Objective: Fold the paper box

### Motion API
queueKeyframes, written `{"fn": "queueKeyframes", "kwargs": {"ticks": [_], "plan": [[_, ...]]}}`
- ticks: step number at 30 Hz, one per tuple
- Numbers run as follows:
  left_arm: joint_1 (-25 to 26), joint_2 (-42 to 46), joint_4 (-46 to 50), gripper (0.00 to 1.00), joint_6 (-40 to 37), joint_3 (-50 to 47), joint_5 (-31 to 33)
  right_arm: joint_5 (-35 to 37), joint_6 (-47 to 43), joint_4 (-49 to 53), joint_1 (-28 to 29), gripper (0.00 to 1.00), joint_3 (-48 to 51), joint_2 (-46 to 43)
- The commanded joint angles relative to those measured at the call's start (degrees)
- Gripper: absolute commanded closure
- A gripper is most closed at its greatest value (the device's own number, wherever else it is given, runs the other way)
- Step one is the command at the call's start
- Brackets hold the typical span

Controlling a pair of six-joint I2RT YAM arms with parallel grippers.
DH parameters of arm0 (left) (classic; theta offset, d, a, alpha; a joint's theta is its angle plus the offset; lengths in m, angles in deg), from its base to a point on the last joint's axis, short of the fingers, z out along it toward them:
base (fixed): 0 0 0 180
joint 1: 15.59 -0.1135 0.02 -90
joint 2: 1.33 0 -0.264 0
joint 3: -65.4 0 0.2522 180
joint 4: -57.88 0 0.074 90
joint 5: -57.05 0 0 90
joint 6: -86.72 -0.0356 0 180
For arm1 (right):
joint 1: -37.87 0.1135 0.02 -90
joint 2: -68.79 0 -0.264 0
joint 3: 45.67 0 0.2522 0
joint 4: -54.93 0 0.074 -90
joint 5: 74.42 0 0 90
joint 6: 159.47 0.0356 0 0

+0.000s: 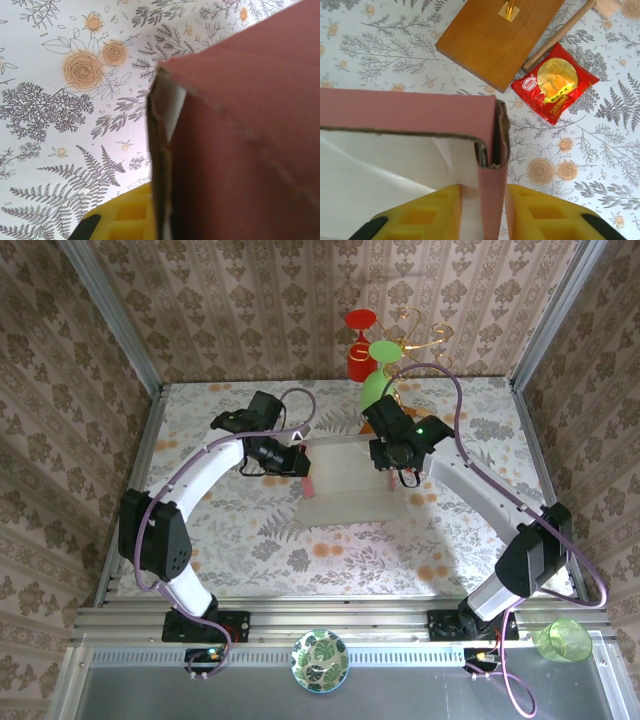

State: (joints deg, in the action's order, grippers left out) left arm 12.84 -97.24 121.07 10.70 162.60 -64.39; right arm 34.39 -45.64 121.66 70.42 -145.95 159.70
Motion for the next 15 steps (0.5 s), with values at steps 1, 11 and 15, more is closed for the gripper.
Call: {"fn": "queueKeyframes", "kwargs": {"ticks": [1,11,15], "plan": [[-0.04,1.06,1.54,1.00,0.70,1.77,-0.11,5.66,-0.33,2.92,0.49,0.75,-1.33,1.31],[0.05,0.64,1.11,1.00,1.48,2.25,-0.55,13.35,1.38,6.22,1.78,1.00,-1.64,1.72],[0.29,0.47,1.02,1.00,1.75,2.44,-0.38,20.15,3.77,10.43,3.91,1.00,-4.71,4.04]]}}
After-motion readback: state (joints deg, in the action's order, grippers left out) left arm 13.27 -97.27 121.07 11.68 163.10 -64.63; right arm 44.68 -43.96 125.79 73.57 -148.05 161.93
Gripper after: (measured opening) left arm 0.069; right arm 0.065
